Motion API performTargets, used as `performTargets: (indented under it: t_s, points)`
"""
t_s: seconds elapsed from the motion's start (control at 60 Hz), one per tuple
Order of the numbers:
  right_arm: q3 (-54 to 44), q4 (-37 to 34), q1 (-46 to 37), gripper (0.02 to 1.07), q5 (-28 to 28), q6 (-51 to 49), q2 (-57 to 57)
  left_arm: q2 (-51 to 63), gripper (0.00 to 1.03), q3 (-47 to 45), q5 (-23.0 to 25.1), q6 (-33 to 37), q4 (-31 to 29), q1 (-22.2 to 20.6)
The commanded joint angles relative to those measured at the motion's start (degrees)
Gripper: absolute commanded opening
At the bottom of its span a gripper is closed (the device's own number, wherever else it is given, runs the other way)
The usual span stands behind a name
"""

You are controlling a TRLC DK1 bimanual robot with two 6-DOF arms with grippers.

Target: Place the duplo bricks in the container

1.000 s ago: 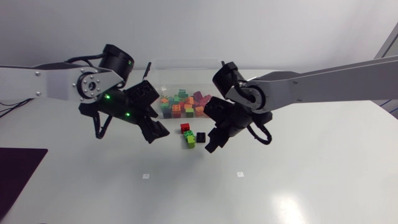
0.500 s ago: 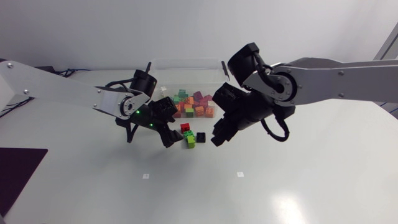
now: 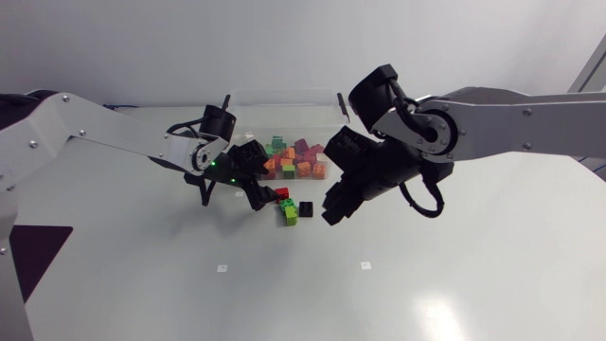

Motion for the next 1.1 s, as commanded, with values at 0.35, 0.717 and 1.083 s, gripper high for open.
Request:
performTargets:
  t_s: [0.35, 0.717, 1.083]
  points:
    - [1.0, -1.2, 0.4, 0.29, -0.5, 1.2, -0.6, 4.8, 0.93, 3.8, 2.7, 2.2, 0.6, 0.8]
    - [2.5, -2.5, 0.6, 0.29, -0.6, 1.6, -1.1, 5.3, 0.7, 2.4, 4.4, 2.9, 0.6, 0.0]
    - [5.6, -2.7, -0.1, 0.29, -1.7, 2.7, -2.3, 5.8, 0.3, 0.5, 7.0, 2.9, 0.5, -0.7]
